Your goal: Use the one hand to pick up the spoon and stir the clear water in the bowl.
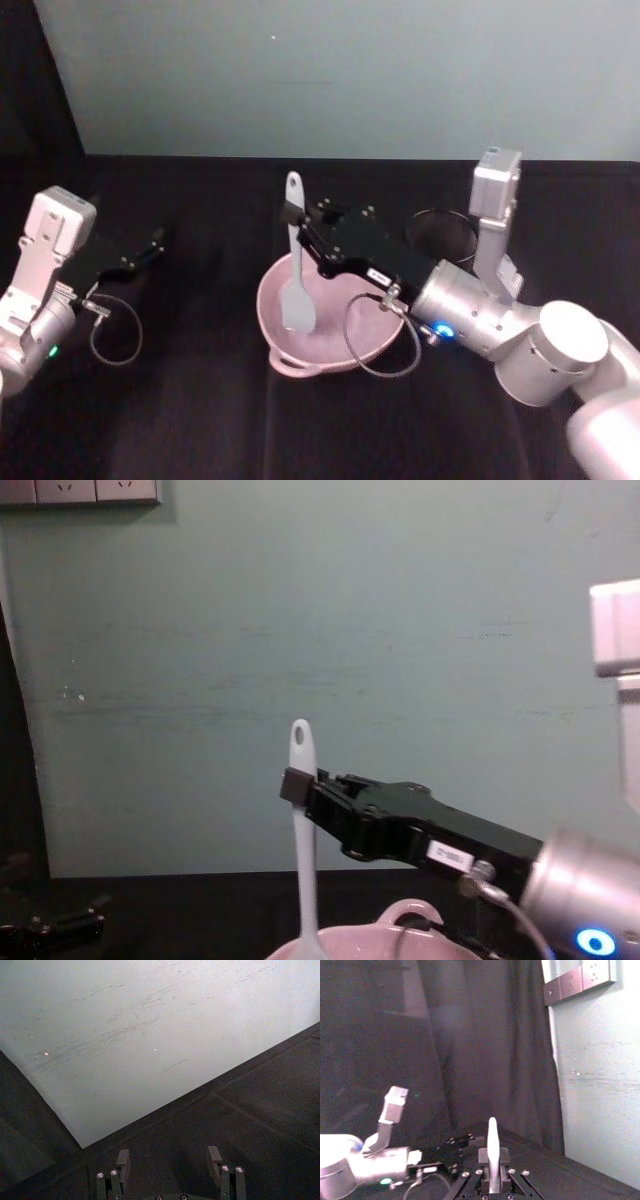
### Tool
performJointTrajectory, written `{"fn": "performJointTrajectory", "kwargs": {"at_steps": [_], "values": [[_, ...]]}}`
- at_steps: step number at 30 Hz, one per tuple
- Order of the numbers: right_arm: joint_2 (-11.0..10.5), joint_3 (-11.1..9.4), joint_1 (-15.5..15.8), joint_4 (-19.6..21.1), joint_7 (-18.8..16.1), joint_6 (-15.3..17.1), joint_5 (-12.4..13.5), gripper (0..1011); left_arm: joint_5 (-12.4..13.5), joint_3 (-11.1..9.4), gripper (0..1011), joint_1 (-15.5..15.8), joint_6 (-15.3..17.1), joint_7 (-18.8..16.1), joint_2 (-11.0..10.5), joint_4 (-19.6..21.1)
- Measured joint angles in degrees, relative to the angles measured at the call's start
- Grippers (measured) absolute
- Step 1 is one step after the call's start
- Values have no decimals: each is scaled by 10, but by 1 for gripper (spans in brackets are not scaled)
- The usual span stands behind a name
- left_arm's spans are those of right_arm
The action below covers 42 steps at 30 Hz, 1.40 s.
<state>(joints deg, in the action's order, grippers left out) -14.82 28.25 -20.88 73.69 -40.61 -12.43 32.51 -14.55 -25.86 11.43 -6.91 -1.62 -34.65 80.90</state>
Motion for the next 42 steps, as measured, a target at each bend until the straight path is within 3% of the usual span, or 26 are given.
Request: {"fn": "performJointTrajectory", "kwargs": {"at_steps": [2, 3, 8, 15, 18, 25, 29, 32, 38, 42], "values": [[4, 2, -5, -8, 2, -5, -1, 122, 0, 0, 1011, 0, 0, 0, 0, 0], [18, 5, -20, -37, 10, -21, -10, 123, 0, 0, 1011, 0, 0, 0, 0, 0], [44, 4, -52, -104, 35, -64, -41, 123, 0, 0, 1011, 0, 0, 0, 0, 0], [52, -15, -69, -138, 78, -85, -74, 122, 0, 0, 1011, 0, 0, 0, 0, 0], [43, -25, -65, -128, 89, -84, -82, 122, 0, 0, 1011, 0, 0, 0, 0, 0], [2, -43, -26, -56, 77, -37, -73, 123, 0, 0, 1011, 0, 0, 0, 0, 0], [-21, -42, -1, -13, 47, 6, -47, 122, 0, 0, 1011, 0, 0, 0, 0, 0], [-37, -29, 17, 19, 15, 40, -20, 122, 0, 0, 1011, 0, 0, 0, 0, 0], [-36, -5, 23, 33, -15, 52, 0, 122, 0, 0, 1011, 0, 0, 0, 0, 0], [-17, 14, 6, 12, -25, 41, 6, 123, 0, 0, 1011, 0, 0, 0, 0, 0]]}}
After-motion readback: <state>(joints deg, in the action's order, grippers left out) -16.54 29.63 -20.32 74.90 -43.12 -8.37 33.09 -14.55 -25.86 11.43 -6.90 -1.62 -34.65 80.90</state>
